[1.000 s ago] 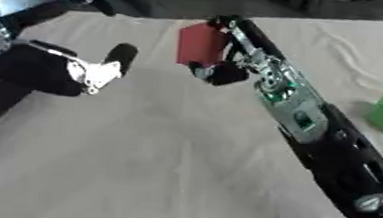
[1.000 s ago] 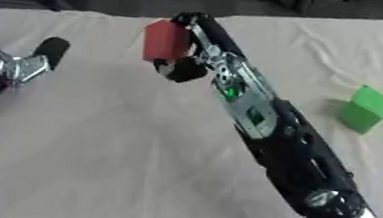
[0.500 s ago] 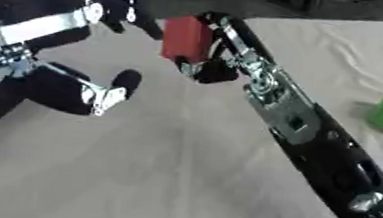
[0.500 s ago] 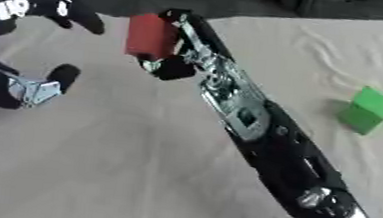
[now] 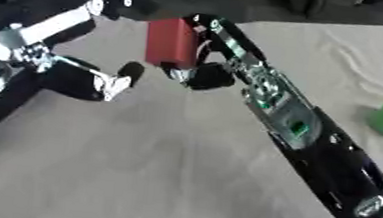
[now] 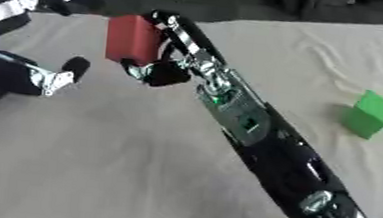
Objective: Pick up the objects with one hand, pass them to the other hand, and then place them into the box on the other side of the table.
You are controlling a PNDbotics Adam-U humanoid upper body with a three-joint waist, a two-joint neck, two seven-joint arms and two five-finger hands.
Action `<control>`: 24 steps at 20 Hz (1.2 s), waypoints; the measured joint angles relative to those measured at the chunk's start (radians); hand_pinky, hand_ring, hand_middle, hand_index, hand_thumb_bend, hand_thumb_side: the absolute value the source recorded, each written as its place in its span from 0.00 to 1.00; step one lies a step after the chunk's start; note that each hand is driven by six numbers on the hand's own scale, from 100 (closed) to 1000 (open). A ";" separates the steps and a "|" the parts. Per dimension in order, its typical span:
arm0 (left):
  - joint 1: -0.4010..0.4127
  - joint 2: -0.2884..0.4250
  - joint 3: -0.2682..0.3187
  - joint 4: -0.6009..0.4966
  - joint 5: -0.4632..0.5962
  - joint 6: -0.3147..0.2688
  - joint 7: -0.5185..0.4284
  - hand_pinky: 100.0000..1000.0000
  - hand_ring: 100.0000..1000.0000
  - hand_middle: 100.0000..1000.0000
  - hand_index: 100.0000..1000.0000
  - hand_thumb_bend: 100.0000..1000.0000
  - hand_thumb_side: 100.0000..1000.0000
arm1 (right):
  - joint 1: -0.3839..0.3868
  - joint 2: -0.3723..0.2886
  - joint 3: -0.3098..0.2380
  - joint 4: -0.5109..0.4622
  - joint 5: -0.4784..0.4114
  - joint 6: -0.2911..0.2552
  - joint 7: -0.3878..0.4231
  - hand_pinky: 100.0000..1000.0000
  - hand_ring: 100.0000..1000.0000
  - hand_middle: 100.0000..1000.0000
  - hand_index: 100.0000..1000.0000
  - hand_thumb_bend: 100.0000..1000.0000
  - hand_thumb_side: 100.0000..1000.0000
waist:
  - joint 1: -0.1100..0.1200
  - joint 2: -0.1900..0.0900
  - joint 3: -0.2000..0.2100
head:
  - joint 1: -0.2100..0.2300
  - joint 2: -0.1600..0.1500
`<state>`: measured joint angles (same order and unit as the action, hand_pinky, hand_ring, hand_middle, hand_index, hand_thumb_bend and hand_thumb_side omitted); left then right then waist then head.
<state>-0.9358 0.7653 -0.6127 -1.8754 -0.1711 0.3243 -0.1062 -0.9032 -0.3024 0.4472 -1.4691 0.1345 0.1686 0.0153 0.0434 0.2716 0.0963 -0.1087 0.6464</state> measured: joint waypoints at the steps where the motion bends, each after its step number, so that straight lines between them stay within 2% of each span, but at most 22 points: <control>1: 0.005 -0.002 -0.002 0.008 0.007 -0.011 0.025 0.88 0.96 0.77 0.85 0.25 0.21 | 0.000 0.000 0.000 -0.003 -0.008 -0.006 0.005 0.37 0.49 0.42 0.50 0.00 0.00 | 0.000 0.001 -0.001 | 0.000 -0.001; 5: 0.025 -0.007 -0.007 0.044 0.046 -0.083 0.088 0.90 0.98 0.76 0.83 0.27 0.34 | 0.000 0.000 0.000 -0.011 -0.036 -0.033 0.020 0.36 0.48 0.42 0.49 0.00 0.00 | 0.000 0.004 -0.002 | 0.000 -0.008; 8: 0.041 -0.007 -0.007 0.076 0.077 -0.154 0.103 0.91 0.99 0.75 0.82 0.30 0.39 | 0.000 0.000 -0.001 -0.011 -0.054 -0.044 0.018 0.35 0.47 0.41 0.48 0.00 0.00 | 0.000 0.007 -0.003 | 0.000 -0.008; 12: 0.053 -0.007 -0.007 0.119 0.105 -0.232 0.102 0.91 0.99 0.75 0.83 0.30 0.38 | 0.001 0.000 -0.002 -0.011 -0.076 -0.055 0.007 0.34 0.46 0.40 0.48 0.00 0.00 | -0.001 0.009 -0.003 | 0.000 -0.012; 16: 0.063 -0.007 -0.006 0.155 0.109 -0.269 0.113 0.91 0.99 0.75 0.85 0.32 0.35 | 0.002 0.000 -0.002 -0.010 -0.097 -0.068 0.005 0.33 0.45 0.40 0.47 0.00 0.00 | -0.002 0.011 -0.003 | 0.000 -0.017; 18: 0.070 -0.007 -0.004 0.165 0.109 -0.280 0.129 0.91 0.99 0.75 0.85 0.31 0.34 | 0.003 0.000 -0.002 -0.010 -0.106 -0.074 0.006 0.31 0.43 0.36 0.44 0.00 0.00 | -0.002 0.012 -0.004 | 0.000 -0.017; 24: 0.095 -0.008 0.016 0.190 0.169 -0.308 0.184 0.94 1.00 0.75 0.83 0.22 0.43 | 0.007 0.000 -0.005 0.002 -0.132 -0.076 -0.001 0.30 0.41 0.32 0.39 0.00 0.00 | -0.003 0.016 -0.006 | -0.001 -0.017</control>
<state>-0.8408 0.7577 -0.5972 -1.6858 -0.0016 0.0167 0.0777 -0.8958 -0.3025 0.4425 -1.4669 0.0021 0.0926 0.0146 0.0409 0.2873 0.0903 -0.1096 0.6293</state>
